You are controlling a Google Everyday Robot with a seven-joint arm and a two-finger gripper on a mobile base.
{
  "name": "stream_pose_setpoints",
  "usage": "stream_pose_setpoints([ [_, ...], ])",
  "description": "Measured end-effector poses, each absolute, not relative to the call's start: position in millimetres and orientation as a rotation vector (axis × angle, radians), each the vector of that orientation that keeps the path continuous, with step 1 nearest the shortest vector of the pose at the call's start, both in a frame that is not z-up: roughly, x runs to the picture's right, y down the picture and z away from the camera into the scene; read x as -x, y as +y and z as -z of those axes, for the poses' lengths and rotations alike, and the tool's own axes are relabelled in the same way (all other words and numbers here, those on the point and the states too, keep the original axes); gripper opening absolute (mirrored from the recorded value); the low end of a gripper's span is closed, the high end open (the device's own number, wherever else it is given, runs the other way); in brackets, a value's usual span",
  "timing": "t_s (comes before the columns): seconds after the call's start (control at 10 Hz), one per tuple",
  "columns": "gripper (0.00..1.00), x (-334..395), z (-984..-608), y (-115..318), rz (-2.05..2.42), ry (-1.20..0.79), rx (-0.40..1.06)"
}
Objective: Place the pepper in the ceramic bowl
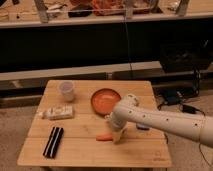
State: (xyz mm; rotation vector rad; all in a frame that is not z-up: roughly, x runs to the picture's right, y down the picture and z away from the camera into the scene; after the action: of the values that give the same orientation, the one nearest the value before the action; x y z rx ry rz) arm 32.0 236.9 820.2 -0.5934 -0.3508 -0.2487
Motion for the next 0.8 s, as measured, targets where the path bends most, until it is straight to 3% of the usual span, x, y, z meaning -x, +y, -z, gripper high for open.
stream_pose_setpoints([
  [0.7, 0.79, -27.2, -822.9, 236.4, 0.248, -0.354, 0.588],
  [0.8, 0.75, -26.6, -823.5, 236.0, 0.248, -0.354, 0.587],
])
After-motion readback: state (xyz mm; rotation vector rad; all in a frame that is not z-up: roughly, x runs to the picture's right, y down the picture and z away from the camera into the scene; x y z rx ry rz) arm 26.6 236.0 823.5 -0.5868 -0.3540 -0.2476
